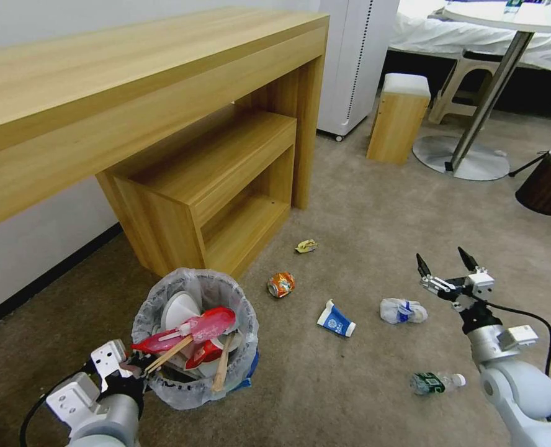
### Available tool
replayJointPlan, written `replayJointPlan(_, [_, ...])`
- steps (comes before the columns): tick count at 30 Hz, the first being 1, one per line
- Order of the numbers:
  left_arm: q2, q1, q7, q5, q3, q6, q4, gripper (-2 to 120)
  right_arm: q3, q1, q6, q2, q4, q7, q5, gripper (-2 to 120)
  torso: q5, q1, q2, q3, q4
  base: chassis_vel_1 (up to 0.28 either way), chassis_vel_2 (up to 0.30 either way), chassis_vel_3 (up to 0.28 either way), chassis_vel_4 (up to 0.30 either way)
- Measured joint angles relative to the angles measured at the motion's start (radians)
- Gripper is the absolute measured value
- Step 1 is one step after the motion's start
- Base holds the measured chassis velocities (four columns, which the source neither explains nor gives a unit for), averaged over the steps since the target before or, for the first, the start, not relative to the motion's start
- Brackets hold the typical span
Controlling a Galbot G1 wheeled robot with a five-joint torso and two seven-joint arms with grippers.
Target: Pick up the trash bin and place the garbage on the floor into it.
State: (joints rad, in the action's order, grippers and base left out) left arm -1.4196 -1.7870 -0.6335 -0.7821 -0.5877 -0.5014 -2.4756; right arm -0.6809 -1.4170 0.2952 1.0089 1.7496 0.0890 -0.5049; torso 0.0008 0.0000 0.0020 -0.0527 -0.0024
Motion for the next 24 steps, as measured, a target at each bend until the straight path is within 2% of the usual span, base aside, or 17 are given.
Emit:
replayJointPlan(1, [0.001,0.0,0.0,-0.001,-0.002,0.0,0.0,1,0.0,-0.01,-0.019,-0.003,0.012,-0.038,0.001,100,0.0,0.0,0.0,0.0,0.0001,0.0,0.0,0.0,0.0])
replayJointPlan(3, [0.006,0.0,0.0,-0.012,-0.018,0.0,-0.001,1,0.004,-0.073,-0.162,-0.025,0.089,-0.262,-0.024,100,-0.0003,0.0,0.0,0.0,0.0,0.0,0.0,0.0,0.0])
replayJointPlan(4, [0.006,0.0,0.0,-0.012,-0.018,0.0,-0.001,1,0.004,-0.073,-0.162,-0.025,0.089,-0.262,-0.024,100,-0.0003,0.0,0.0,0.0,0.0,0.0,0.0,0.0,0.0])
replayJointPlan(5, [0.009,0.0,0.0,-0.016,-0.025,0.0,-0.001,1,0.004,-0.118,-0.281,-0.041,0.138,-0.393,-0.073,100,-0.0001,0.0,0.0,0.0,-0.0002,0.0,0.0,0.0,0.0])
replayJointPlan(7, [0.01,0.002,0.0,-0.018,-0.028,0.002,0.001,1,0.004,-0.157,-0.418,-0.062,0.196,-0.532,-0.204,100,-0.0001,0.0,0.0,0.0,-0.0001,0.0,0.0,0.0,0.0])
replayJointPlan(8, [0.01,0.002,0.0,-0.018,-0.028,0.002,0.001,1,0.004,-0.157,-0.418,-0.062,0.196,-0.532,-0.204,100,-0.0001,0.0,0.0,0.0,-0.0001,0.0,0.0,0.0,0.0])
replayJointPlan(11, [0.005,0.006,0.0,-0.016,-0.018,0.003,0.004,1,0.017,-0.174,-0.557,-0.071,0.238,-0.671,-0.383,100,0.0,0.0,0.0,0.0,-0.0001,0.0,0.0,0.0,0.0])
replayJointPlan(16, [0.001,0.006,0.0,-0.012,-0.008,0.004,0.005,1,0.046,-0.152,-0.648,-0.057,0.211,-0.756,-0.498,100,0.0001,0.0,0.0,0.0,-0.0001,0.0,0.0,0.0,0.0])
replayJointPlan(18, [0.003,-0.004,0.005,-0.016,-0.021,0.014,0.003,1,0.065,-0.09,-0.742,-0.034,0.153,-0.803,-0.599,100,-0.0001,0.0,0.0,0.0,0.0,0.0,0.0,0.0,0.0])
replayJointPlan(24, [0.004,-0.021,0.009,-0.023,-0.032,0.024,-0.006,1,0.12,-0.003,-0.813,0.03,0.044,-0.834,-0.644,100,-0.0003,0.0,0.0,0.0,0.0002,0.0,0.0,0.0,0.0])
